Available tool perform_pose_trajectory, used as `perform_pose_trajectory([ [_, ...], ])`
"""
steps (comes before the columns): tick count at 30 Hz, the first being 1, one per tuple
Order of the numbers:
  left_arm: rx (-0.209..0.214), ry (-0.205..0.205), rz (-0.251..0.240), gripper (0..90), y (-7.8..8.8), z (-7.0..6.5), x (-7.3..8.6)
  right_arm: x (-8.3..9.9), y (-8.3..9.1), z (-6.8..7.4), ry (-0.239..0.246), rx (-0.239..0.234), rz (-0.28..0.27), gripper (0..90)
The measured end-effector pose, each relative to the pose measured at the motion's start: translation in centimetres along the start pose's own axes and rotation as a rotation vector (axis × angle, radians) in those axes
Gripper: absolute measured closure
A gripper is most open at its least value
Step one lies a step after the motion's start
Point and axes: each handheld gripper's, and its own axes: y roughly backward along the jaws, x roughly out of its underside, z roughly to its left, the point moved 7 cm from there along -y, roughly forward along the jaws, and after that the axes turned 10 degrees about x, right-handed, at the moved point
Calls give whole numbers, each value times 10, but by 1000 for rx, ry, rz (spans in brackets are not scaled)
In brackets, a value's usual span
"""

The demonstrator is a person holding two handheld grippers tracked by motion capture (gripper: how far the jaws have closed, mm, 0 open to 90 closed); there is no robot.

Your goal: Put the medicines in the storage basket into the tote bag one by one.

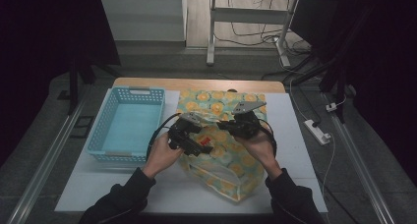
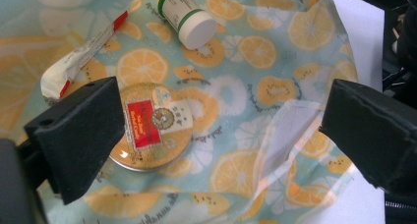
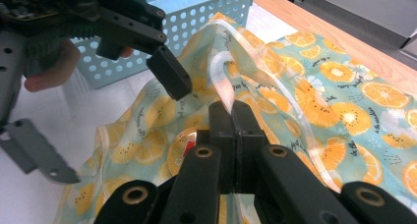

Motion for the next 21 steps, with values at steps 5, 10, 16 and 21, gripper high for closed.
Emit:
perform_pose_trajectory([
  [5, 14, -10, -18, 0, 6, -8, 8, 1, 0, 0, 0, -2, 1, 899],
  [10, 9, -10, -6, 0, 10, -11, 19, 1, 0, 1, 0, -2, 5, 899],
  [16, 3, 1, 27, 0, 9, -14, 31, 3, -2, 2, 3, -7, 11, 899],
  [21, -8, 9, 63, 0, 2, -14, 39, 4, -2, 2, 1, -7, 15, 899],
])
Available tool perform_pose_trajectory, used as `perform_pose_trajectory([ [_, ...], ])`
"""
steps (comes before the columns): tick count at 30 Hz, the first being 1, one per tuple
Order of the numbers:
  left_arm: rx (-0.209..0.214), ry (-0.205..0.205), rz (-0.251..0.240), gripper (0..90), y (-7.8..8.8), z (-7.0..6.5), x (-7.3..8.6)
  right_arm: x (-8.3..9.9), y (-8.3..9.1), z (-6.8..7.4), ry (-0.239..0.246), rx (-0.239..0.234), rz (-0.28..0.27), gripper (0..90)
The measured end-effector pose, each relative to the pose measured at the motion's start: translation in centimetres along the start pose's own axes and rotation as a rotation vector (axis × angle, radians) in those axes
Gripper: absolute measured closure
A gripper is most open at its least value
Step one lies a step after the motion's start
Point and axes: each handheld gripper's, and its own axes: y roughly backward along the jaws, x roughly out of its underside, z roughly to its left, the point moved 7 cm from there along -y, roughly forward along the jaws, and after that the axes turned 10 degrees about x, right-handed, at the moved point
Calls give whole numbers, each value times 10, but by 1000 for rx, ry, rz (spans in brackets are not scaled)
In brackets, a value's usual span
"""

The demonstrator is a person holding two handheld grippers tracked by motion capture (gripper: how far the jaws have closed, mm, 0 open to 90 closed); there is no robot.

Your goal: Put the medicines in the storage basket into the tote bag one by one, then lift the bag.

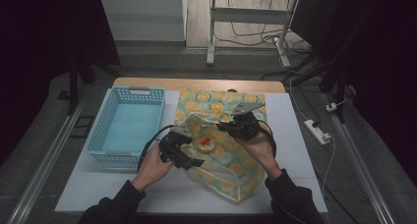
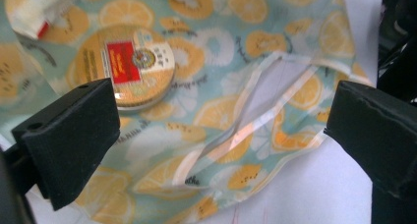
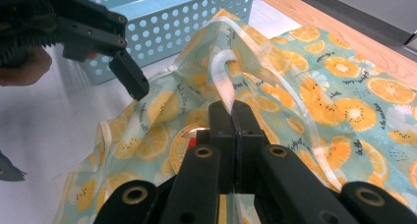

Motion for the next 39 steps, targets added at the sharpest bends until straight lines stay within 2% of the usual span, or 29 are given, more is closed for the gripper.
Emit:
perform_pose_trajectory([
  [4, -13, -17, 31, 3, -8, 1, 2, 1, 0, 0, 1, 0, 4, 899],
  [13, 28, -41, 90, 22, -31, 1, 12, 2, -3, 1, 3, 0, 10, 898],
  [19, -17, -72, 154, 84, -43, 4, 18, 2, -2, 1, -1, 0, 9, 898],
  [23, -53, -87, 203, 190, -50, 7, 24, 3, -3, 1, 4, -3, 12, 898],
  [26, -73, -92, 208, 291, -51, 10, 24, 3, -3, 2, 5, -2, 12, 898],
  [28, -74, -80, 203, 390, -49, 11, 24, 3, -3, 2, 4, -2, 12, 898],
  [31, -101, -101, 214, 499, -47, 12, 25, 3, -3, 2, 4, -2, 13, 898],
  [35, -90, -117, 234, 584, -46, 9, 26, 3, -3, 2, 5, -3, 14, 898],
  [39, -51, -122, 244, 790, -47, 5, 27, 3, -2, 2, 3, 0, 12, 898],
])
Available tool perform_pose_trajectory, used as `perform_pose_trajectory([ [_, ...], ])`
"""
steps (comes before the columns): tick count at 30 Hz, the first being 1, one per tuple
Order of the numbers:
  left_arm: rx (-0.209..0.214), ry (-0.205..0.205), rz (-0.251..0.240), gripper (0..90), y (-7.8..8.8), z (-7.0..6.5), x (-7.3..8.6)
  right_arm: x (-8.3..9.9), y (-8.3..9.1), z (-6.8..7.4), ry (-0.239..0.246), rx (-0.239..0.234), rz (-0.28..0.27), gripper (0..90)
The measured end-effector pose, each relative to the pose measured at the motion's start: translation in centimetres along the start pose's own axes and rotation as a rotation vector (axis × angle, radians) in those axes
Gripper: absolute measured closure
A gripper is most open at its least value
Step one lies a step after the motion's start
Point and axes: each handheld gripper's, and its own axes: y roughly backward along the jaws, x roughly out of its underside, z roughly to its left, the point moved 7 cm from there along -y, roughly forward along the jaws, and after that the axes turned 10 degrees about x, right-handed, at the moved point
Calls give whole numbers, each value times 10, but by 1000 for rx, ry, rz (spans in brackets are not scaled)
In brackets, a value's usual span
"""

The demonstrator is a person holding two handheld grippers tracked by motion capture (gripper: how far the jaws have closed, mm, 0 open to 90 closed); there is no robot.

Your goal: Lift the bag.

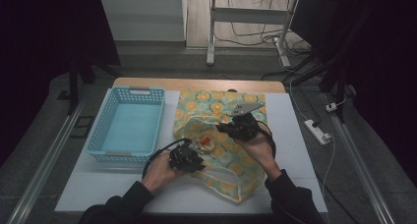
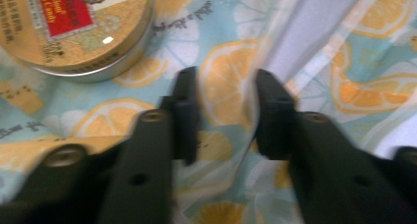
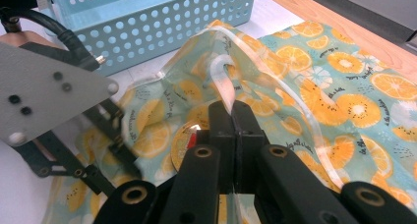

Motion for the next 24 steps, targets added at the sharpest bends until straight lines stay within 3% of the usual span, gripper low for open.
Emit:
perform_pose_trajectory([
  [3, 33, 18, -5, 878, -1, -1, 0, 0, 0, 0, 2, -1, 1, 898],
  [10, 59, 53, -18, 886, 0, 0, -1, 1, 0, 0, 1, -2, 4, 898],
  [14, 60, 84, -53, 887, 6, -1, -5, 1, 0, 0, 3, -3, 6, 899],
  [24, 57, 107, -161, 889, 33, -2, -20, -6, 6, 6, 17, -24, -1, 900],
])
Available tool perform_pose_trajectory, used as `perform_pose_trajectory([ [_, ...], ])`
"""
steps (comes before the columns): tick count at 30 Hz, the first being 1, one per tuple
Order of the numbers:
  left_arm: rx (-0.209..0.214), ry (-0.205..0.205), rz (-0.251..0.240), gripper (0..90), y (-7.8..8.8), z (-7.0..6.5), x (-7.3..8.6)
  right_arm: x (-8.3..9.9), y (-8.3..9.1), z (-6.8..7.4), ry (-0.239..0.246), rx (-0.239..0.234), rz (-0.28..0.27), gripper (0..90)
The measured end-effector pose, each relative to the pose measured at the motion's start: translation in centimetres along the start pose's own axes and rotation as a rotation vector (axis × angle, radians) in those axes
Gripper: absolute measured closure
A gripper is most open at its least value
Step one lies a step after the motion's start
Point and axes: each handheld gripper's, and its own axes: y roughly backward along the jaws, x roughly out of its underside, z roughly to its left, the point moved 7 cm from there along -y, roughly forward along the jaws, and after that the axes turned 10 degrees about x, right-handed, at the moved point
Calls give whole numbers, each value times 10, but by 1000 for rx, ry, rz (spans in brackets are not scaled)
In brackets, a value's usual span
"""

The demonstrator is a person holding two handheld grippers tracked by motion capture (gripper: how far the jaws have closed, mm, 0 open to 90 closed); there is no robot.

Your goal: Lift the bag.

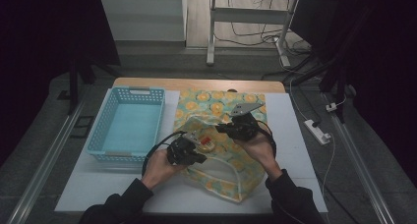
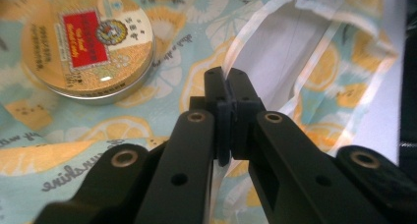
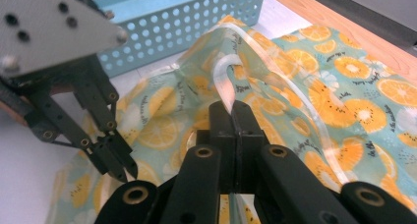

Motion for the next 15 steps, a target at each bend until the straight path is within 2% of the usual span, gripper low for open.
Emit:
perform_pose_trajectory([
  [6, 18, 28, -56, 890, 18, -1, -12, -6, 5, 0, -4, -7, -5, 900],
  [15, 21, 19, -103, 890, 42, -4, -33, -23, 18, -1, 24, -13, -5, 900],
])
